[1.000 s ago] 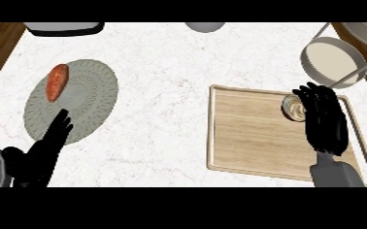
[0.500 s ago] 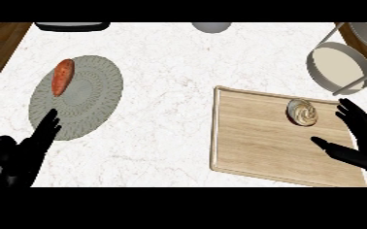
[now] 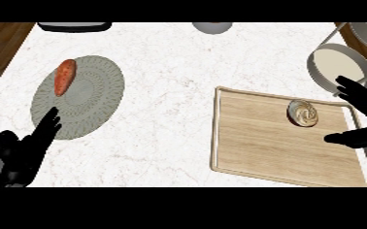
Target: Pick the cupcake from the tray and place it in the tiered basket
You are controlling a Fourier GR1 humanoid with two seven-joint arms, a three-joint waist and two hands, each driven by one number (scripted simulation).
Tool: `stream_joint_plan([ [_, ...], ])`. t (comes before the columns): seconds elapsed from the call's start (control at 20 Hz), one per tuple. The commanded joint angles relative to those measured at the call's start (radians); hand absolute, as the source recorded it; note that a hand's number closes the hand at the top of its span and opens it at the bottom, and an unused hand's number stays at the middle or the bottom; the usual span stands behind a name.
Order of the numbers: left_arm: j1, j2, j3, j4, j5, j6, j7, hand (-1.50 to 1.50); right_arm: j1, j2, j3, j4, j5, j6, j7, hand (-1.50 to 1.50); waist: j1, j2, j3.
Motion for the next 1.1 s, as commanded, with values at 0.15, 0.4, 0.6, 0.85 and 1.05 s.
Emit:
stream_joint_plan([
  [0.15,-0.048,-0.001,0.054,0.035,-0.017,-0.041,0.041,0.00,-0.142,-0.009,-0.034,0.037,-0.030,0.151,0.209,-1.50,-0.004,-0.001,0.001],
  [0.4,-0.006,-0.002,0.068,0.025,-0.033,-0.079,0.005,0.00,-0.162,0.015,-0.004,0.037,-0.021,0.203,0.340,-1.50,0.001,-0.001,0.001],
  [0.6,-0.022,-0.036,0.075,-0.001,-0.058,-0.059,0.063,0.00,-0.171,-0.002,-0.036,0.006,0.010,0.229,0.434,-1.50,-0.005,-0.002,0.001],
  [0.85,-0.034,-0.069,0.100,0.025,-0.083,-0.079,0.057,0.00,-0.159,0.032,-0.065,0.031,0.070,0.241,0.475,-1.50,-0.004,-0.001,0.001],
  [1.05,0.026,-0.097,0.105,0.007,-0.129,-0.090,0.003,0.00,-0.083,0.023,-0.135,0.064,0.079,0.336,0.370,-1.50,-0.005,-0.002,0.002],
])
